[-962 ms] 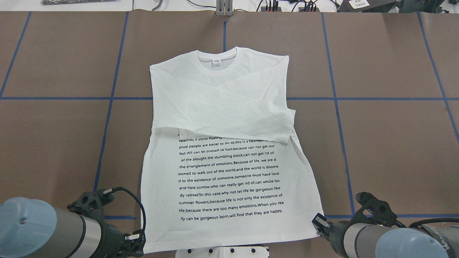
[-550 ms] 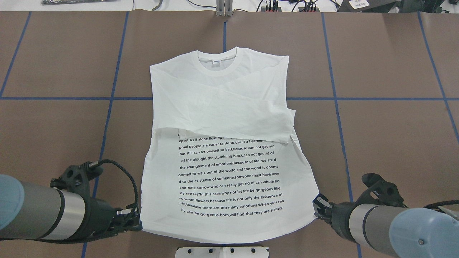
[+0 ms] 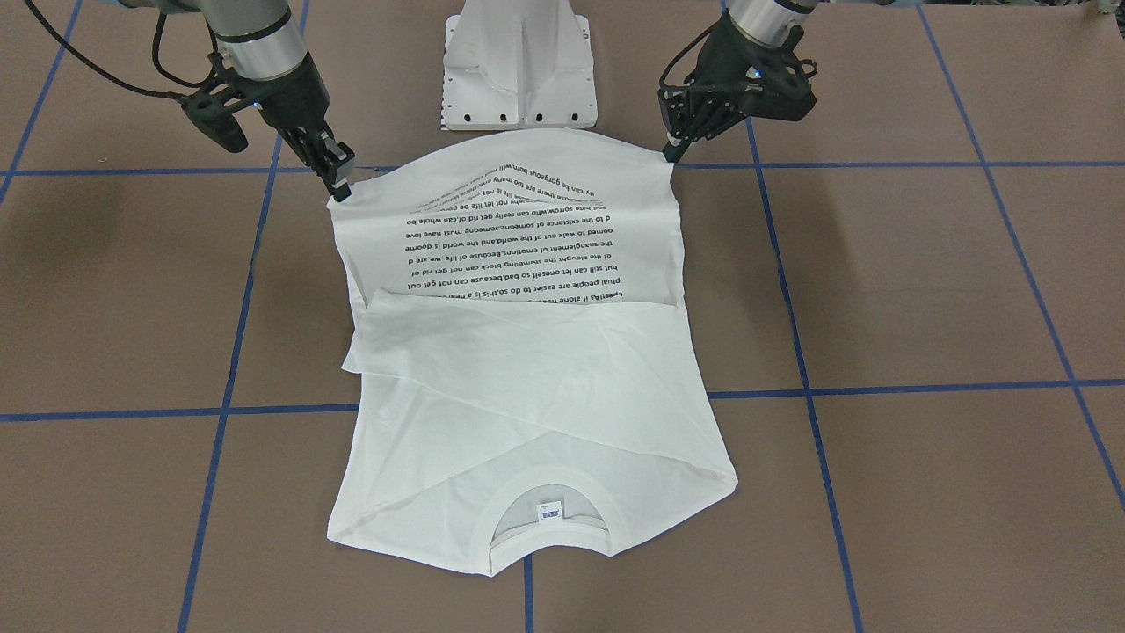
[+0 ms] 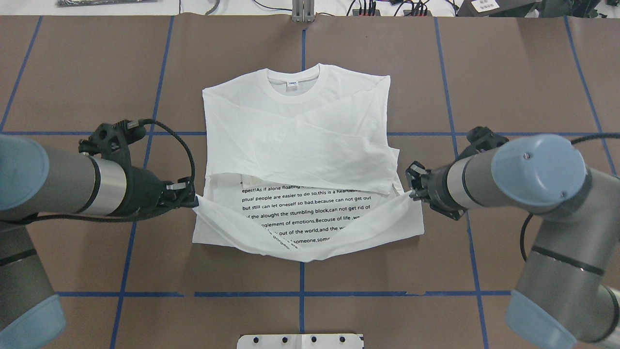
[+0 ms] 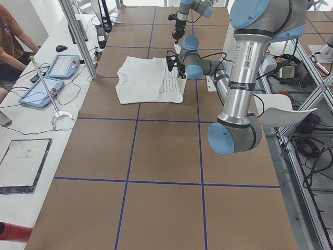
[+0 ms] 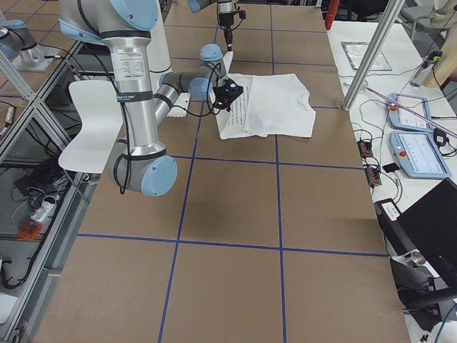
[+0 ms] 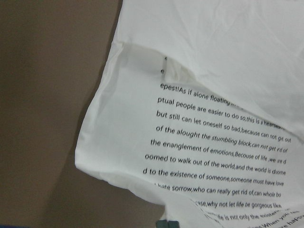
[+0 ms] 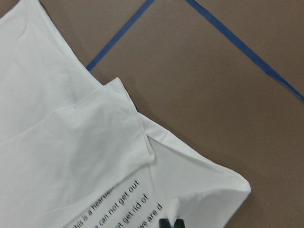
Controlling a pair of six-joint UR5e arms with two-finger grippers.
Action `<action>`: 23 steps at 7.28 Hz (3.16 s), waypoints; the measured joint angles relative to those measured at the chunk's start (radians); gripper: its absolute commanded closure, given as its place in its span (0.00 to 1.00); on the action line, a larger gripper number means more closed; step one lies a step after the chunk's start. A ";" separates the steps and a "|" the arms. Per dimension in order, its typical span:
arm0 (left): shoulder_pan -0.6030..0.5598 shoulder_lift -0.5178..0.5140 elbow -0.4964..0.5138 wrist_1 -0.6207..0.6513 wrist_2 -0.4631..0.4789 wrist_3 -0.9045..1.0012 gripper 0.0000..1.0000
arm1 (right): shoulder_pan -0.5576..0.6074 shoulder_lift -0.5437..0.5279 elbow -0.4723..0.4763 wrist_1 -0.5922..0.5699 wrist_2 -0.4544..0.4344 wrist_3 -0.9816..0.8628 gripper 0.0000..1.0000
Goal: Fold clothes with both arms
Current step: 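Lift the hem with both grippers and fold it toward the collar, then release the hem while the right gripper moves to the folded shirt's side edge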
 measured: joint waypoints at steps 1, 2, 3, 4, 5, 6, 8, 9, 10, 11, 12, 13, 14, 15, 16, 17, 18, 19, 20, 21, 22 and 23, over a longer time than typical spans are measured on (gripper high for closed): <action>-0.063 -0.041 0.072 -0.005 -0.001 0.050 1.00 | 0.077 0.067 -0.079 -0.013 0.033 -0.059 1.00; -0.115 -0.075 0.139 -0.015 -0.002 0.094 1.00 | 0.137 0.131 -0.165 -0.017 0.049 -0.115 1.00; -0.155 -0.097 0.196 -0.034 -0.002 0.130 1.00 | 0.180 0.206 -0.270 -0.014 0.055 -0.151 1.00; -0.186 -0.115 0.257 -0.072 -0.003 0.150 1.00 | 0.206 0.268 -0.366 -0.006 0.055 -0.170 1.00; -0.212 -0.141 0.338 -0.139 -0.003 0.159 1.00 | 0.223 0.315 -0.452 0.013 0.054 -0.183 1.00; -0.228 -0.166 0.423 -0.215 -0.002 0.162 1.00 | 0.236 0.359 -0.539 0.047 0.052 -0.189 1.00; -0.245 -0.237 0.601 -0.357 -0.002 0.163 1.00 | 0.255 0.431 -0.721 0.150 0.049 -0.205 1.00; -0.253 -0.277 0.695 -0.420 -0.001 0.163 1.00 | 0.259 0.468 -0.806 0.182 0.044 -0.216 1.00; -0.262 -0.304 0.769 -0.471 0.000 0.174 1.00 | 0.260 0.500 -0.869 0.194 0.038 -0.225 1.00; -0.267 -0.323 0.826 -0.502 0.001 0.198 1.00 | 0.261 0.523 -0.913 0.199 0.033 -0.229 1.00; -0.269 -0.341 0.868 -0.516 0.004 0.212 1.00 | 0.261 0.537 -0.942 0.204 0.030 -0.231 1.00; -0.269 -0.351 0.894 -0.522 0.010 0.219 1.00 | 0.260 0.543 -0.970 0.226 0.028 -0.231 1.00; -0.270 -0.356 0.907 -0.525 0.013 0.223 1.00 | 0.260 0.547 -1.001 0.263 0.027 -0.231 1.00; -0.270 -0.357 0.913 -0.526 0.014 0.226 1.00 | 0.260 0.551 -1.021 0.288 0.026 -0.230 0.98; -0.270 -0.357 0.916 -0.526 0.015 0.228 1.00 | 0.259 0.560 -1.036 0.299 0.027 -0.230 0.65; -0.270 -0.357 0.917 -0.526 0.015 0.228 1.00 | 0.259 0.579 -1.058 0.303 0.027 -0.228 0.62; -0.270 -0.355 0.918 -0.527 0.015 0.229 1.00 | 0.260 0.594 -1.076 0.304 0.027 -0.225 0.62; -0.272 -0.353 0.918 -0.526 0.015 0.229 1.00 | 0.263 0.603 -1.085 0.305 0.027 -0.225 0.57; -0.278 -0.349 0.920 -0.526 0.015 0.241 1.00 | 0.269 0.607 -1.088 0.305 0.028 -0.225 0.50; -0.289 -0.343 0.922 -0.526 0.015 0.273 0.93 | 0.277 0.609 -1.086 0.305 0.032 -0.223 0.43; -0.306 -0.335 0.924 -0.525 0.014 0.309 0.57 | 0.284 0.603 -1.065 0.304 0.040 -0.219 0.40; -0.323 -0.325 0.927 -0.524 0.013 0.328 0.49 | 0.287 0.568 -1.001 0.302 0.065 -0.215 0.36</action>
